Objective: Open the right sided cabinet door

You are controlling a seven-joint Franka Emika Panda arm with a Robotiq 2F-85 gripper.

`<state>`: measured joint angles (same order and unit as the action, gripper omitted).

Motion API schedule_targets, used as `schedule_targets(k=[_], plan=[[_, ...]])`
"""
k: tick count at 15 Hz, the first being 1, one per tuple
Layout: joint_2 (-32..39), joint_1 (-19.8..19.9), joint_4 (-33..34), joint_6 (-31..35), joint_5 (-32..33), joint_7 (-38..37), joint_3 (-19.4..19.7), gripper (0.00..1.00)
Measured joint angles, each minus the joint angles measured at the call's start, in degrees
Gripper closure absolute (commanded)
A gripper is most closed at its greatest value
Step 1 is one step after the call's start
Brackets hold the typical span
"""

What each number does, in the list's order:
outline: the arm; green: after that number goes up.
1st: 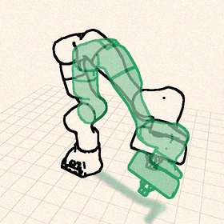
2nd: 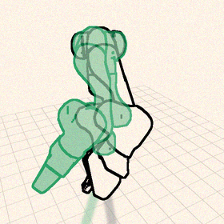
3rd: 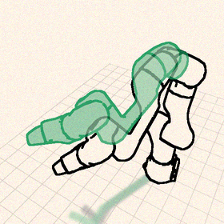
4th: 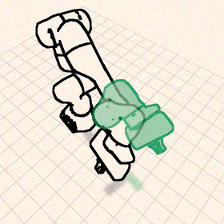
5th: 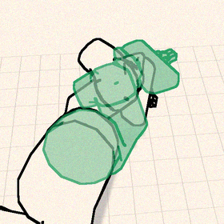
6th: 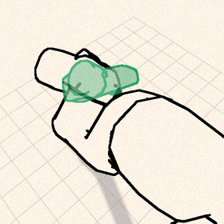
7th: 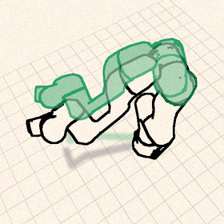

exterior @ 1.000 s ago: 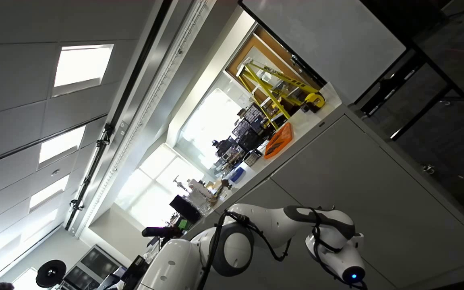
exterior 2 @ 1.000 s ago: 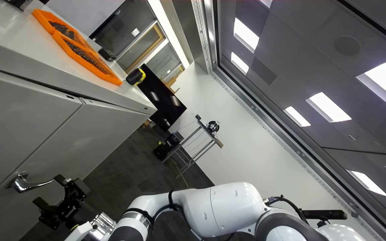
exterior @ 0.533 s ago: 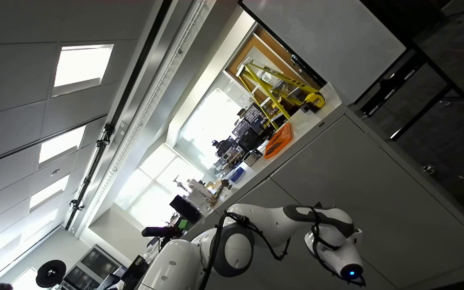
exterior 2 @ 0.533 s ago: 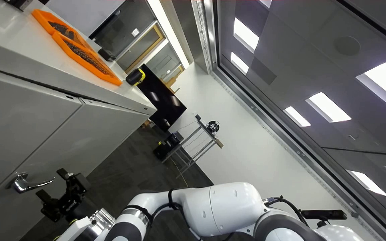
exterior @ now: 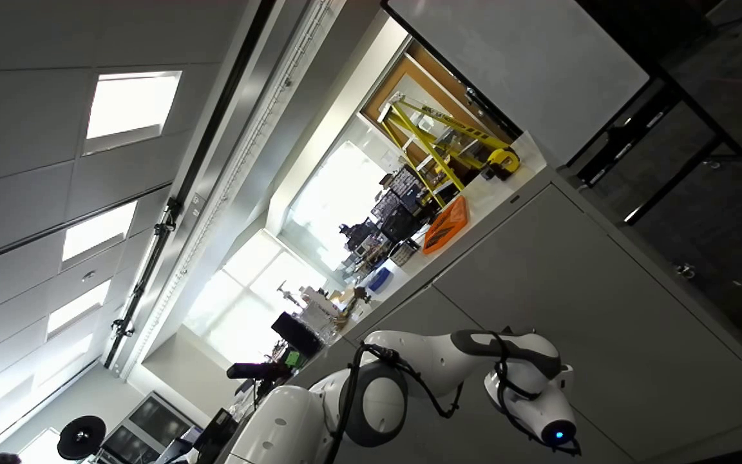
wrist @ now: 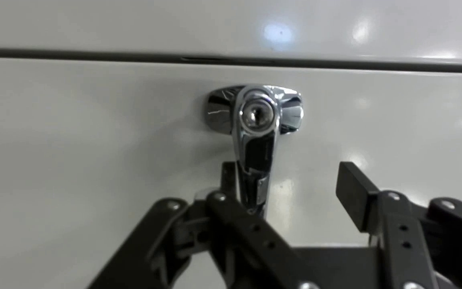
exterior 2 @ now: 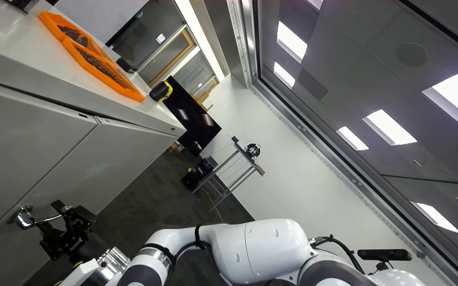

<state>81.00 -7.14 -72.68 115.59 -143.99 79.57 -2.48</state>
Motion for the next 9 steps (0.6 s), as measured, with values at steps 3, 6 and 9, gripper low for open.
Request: schedule_targets(k=[3, 6, 9], plan=[[0.9, 0.0, 0.7, 0.3, 0.0, 0.1, 0.0, 0.87], [2.0, 0.1, 1.6, 0.6, 0.0, 0.2, 0.0, 0.95], [2.3, 0.1, 2.1, 0.6, -0.1, 0.2, 0.0, 0.93]])
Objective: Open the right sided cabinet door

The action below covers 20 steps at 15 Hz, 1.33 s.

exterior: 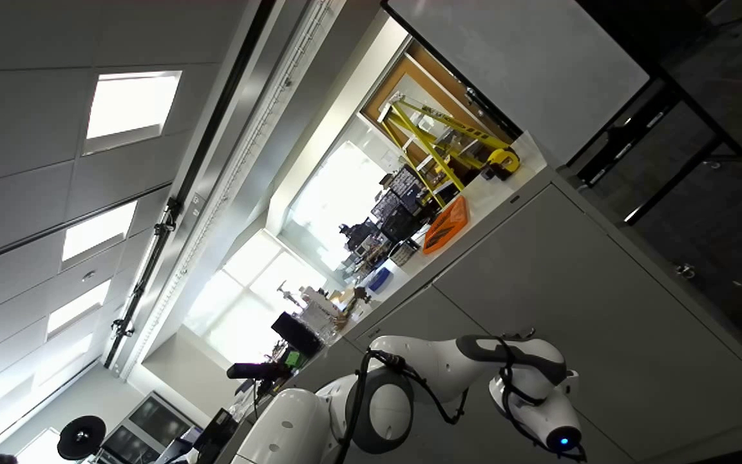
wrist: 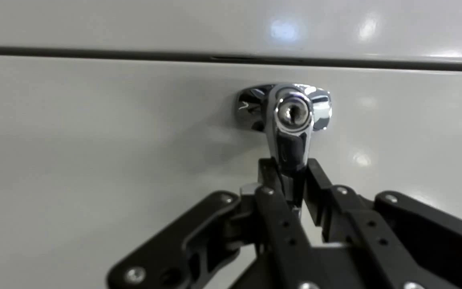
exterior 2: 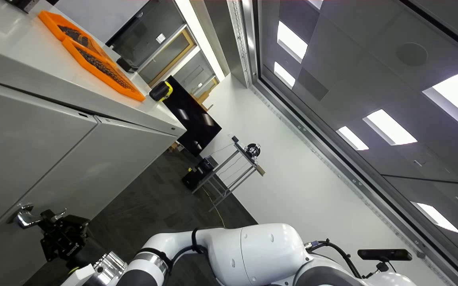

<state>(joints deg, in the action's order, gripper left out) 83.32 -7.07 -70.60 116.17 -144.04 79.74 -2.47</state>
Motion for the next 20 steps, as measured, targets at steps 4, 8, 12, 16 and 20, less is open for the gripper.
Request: schedule_targets(k=[4, 8, 12, 16, 20], plan=[[0.0, 0.0, 0.0, 0.0, 0.1, 0.2, 0.1, 0.93], [-0.6, 0.0, -0.8, -0.5, 1.8, 0.3, 1.0, 0.93], [-2.5, 0.6, -4.2, -3.0, 5.9, 0.3, 2.9, 0.93], [-5.2, 2.3, -9.9, -7.9, 12.4, 0.0, 5.5, 0.93], [-8.0, 5.7, -15.3, -11.9, 20.9, -0.1, 7.4, 0.93]])
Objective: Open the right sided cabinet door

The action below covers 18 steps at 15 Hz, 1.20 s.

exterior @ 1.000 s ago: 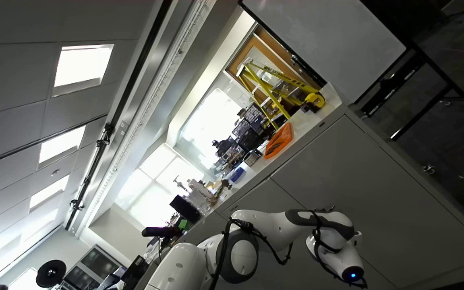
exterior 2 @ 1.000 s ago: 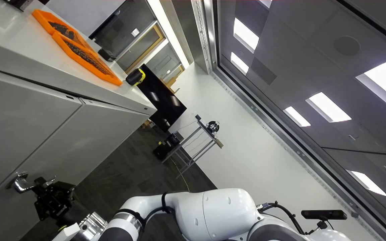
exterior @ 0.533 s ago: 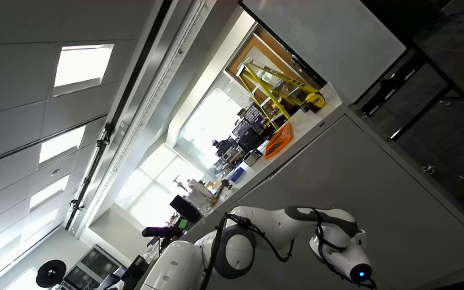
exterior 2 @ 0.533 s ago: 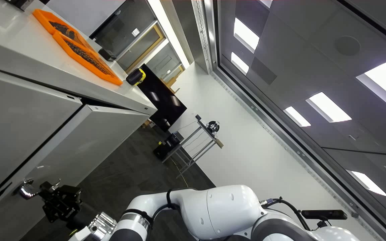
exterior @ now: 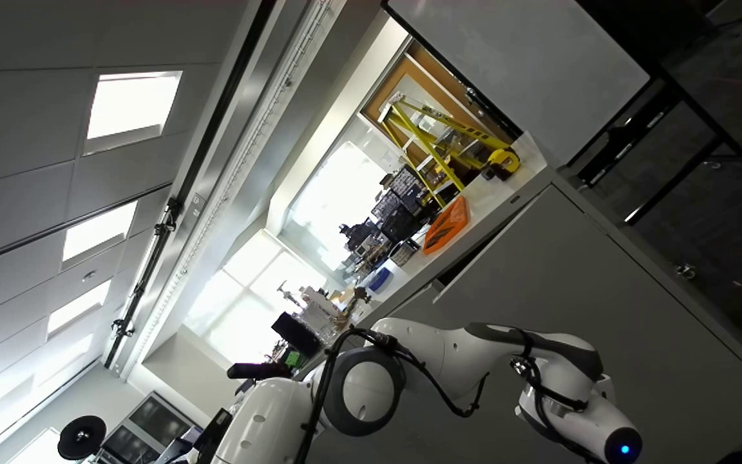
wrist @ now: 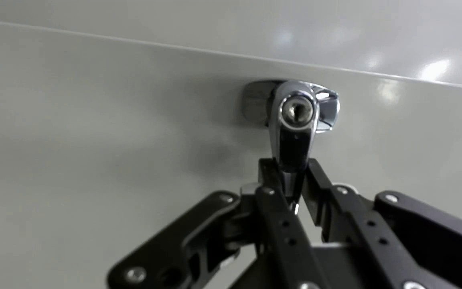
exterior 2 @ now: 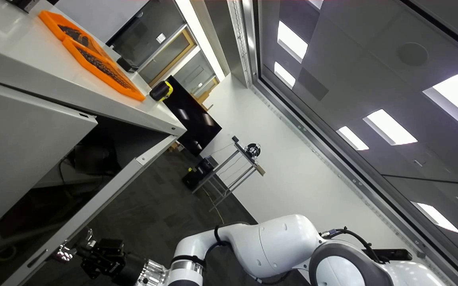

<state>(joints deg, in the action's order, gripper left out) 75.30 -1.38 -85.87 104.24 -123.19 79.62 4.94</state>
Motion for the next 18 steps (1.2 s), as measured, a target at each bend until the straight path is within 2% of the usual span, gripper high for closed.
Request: schedule_targets(k=[4, 6, 8, 9, 14, 15, 18], plan=[[-3.3, 3.1, -4.6, -2.1, 9.2, -0.7, 3.0, 0.93], [-4.9, 4.8, -6.6, -2.5, 13.0, -0.7, 4.3, 0.53], [-6.2, 6.4, -8.1, -2.5, 15.1, -0.7, 5.3, 0.49], [-6.7, 7.2, -8.6, -2.4, 15.6, -0.7, 5.8, 0.44], [-10.6, 10.4, -12.3, -1.2, 15.0, 0.5, 6.8, 0.05], [-11.8, 10.6, -13.9, -0.3, 13.6, 1.6, 6.9, 0.01], [-15.9, 10.7, -20.1, 3.8, 6.0, 7.2, 6.9, 0.0]])
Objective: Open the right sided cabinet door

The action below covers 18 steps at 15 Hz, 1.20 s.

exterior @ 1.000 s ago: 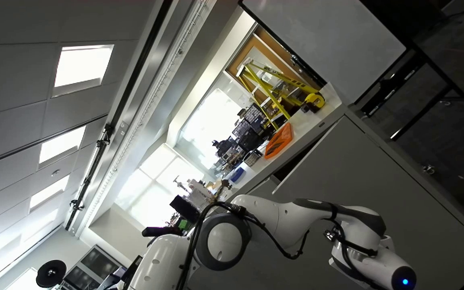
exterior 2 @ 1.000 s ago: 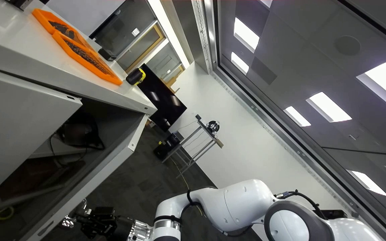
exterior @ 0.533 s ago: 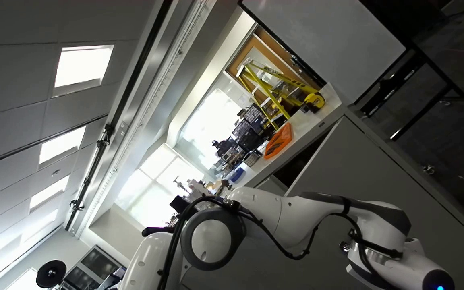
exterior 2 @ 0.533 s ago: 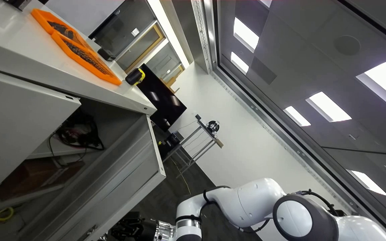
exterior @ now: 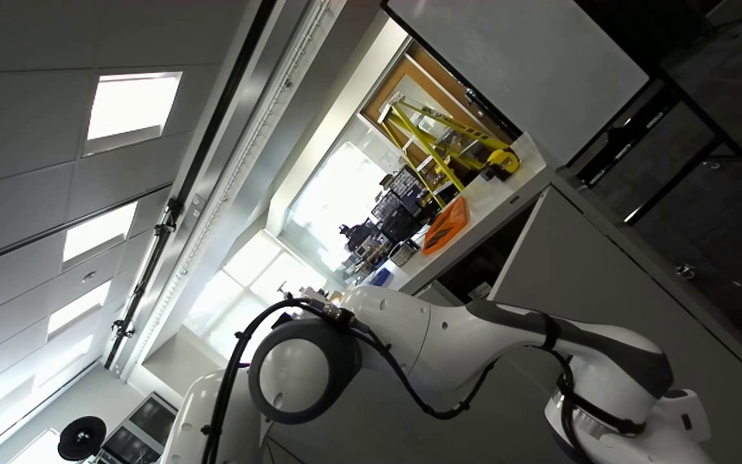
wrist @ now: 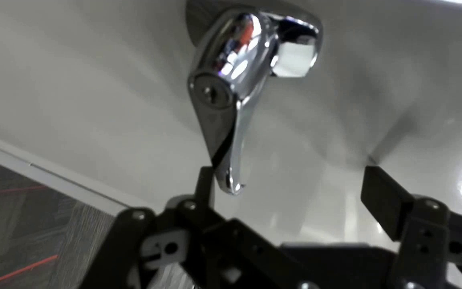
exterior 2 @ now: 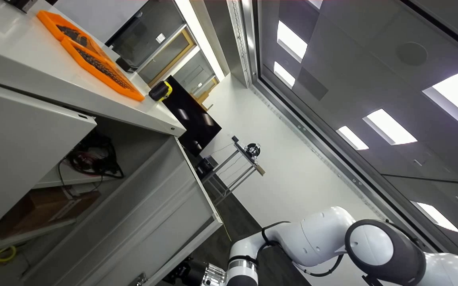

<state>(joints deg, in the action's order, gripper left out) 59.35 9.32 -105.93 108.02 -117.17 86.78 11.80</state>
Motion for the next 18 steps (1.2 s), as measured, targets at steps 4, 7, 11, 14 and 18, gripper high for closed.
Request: schedule_targets(k=[4, 7, 11, 14, 18], plan=[[-5.7, -0.1, -9.3, 3.2, -12.9, 9.3, 0.3, 0.0], [-9.5, -0.5, -15.9, 3.8, -23.7, 15.8, 1.0, 0.0], [-14.4, 0.5, -23.4, 7.2, -34.2, 23.2, 0.5, 0.0], [-20.2, 12.3, -27.1, 14.3, -32.9, 28.4, -5.2, 0.0], [-26.1, 27.3, -31.3, 21.7, -31.8, 31.6, -10.0, 0.0]])
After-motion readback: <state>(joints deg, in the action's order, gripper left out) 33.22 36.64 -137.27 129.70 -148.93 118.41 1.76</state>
